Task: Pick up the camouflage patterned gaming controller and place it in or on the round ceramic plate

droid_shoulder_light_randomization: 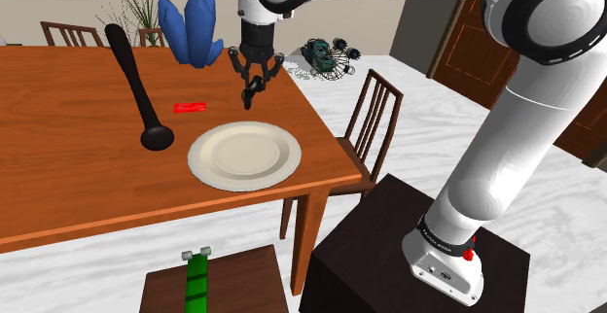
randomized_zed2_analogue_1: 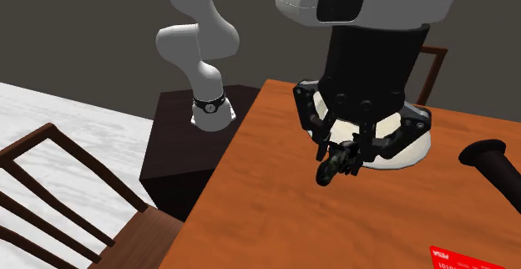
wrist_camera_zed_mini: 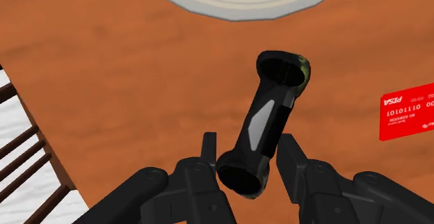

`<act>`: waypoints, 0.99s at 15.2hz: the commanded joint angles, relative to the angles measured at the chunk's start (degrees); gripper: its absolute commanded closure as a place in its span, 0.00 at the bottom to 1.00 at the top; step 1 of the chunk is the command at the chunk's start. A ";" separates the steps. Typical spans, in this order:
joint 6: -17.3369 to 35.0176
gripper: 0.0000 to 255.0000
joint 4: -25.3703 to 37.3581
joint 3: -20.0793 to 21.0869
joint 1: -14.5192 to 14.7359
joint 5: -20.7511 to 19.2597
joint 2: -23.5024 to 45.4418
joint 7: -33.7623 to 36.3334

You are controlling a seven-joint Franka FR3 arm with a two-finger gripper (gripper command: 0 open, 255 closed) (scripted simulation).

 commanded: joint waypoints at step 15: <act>-5.83 1.00 -1.88 4.94 4.72 2.59 -7.76 8.85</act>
